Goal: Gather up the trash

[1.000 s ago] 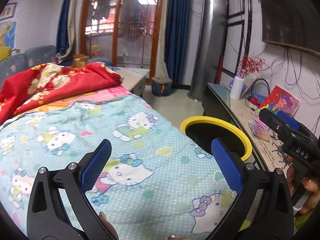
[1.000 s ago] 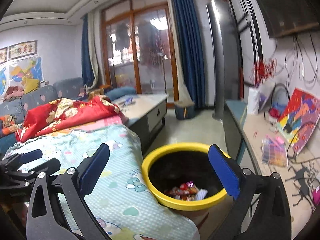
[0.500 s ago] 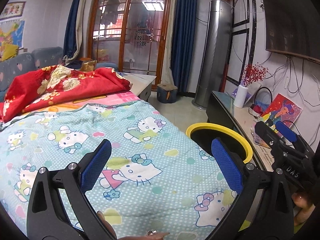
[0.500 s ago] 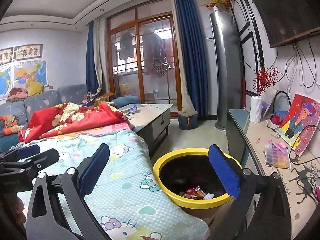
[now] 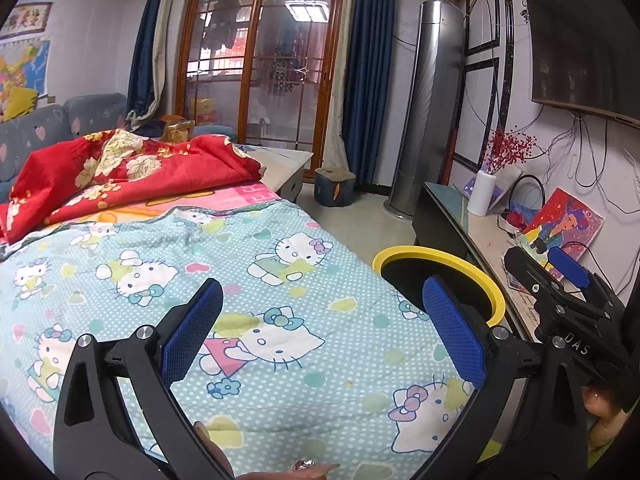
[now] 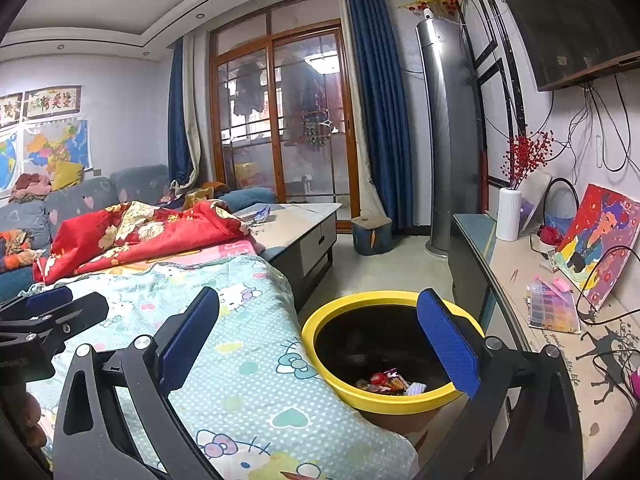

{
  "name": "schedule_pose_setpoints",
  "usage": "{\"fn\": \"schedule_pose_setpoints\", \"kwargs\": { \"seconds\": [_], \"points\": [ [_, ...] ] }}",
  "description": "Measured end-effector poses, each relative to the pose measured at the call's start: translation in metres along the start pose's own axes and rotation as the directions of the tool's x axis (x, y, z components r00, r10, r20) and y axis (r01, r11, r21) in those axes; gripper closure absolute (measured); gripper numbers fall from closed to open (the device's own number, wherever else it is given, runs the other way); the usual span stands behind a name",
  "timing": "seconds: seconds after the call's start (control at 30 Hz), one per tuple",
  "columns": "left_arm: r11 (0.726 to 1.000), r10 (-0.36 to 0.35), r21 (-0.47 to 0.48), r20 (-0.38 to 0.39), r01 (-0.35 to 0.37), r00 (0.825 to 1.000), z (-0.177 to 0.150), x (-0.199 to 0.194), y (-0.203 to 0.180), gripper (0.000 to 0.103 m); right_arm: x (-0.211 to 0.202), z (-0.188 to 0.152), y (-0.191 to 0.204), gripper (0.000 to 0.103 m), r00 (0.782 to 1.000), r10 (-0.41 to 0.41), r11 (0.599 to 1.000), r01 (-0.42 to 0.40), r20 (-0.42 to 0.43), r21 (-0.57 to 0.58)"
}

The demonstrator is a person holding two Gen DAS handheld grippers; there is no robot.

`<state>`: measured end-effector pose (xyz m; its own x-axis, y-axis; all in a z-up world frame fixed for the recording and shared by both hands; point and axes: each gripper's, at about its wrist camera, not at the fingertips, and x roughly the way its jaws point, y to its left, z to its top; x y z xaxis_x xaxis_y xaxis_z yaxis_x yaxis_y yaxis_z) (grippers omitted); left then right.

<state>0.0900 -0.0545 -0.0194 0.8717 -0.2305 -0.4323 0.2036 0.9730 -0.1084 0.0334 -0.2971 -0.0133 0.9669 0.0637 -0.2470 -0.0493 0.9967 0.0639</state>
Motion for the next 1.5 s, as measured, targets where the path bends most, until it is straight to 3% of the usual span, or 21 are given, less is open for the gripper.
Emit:
{"fn": "schedule_pose_setpoints", "kwargs": {
  "seconds": [1.5],
  "points": [
    [1.0,0.009,0.007,-0.02,-0.009,1.0,-0.0039,0.0057,-0.0012,0.011,0.003,-0.0026,-0.008,0.007,1.0,-0.005,1.0,0.005,0.001,0.006]
  ]
}}
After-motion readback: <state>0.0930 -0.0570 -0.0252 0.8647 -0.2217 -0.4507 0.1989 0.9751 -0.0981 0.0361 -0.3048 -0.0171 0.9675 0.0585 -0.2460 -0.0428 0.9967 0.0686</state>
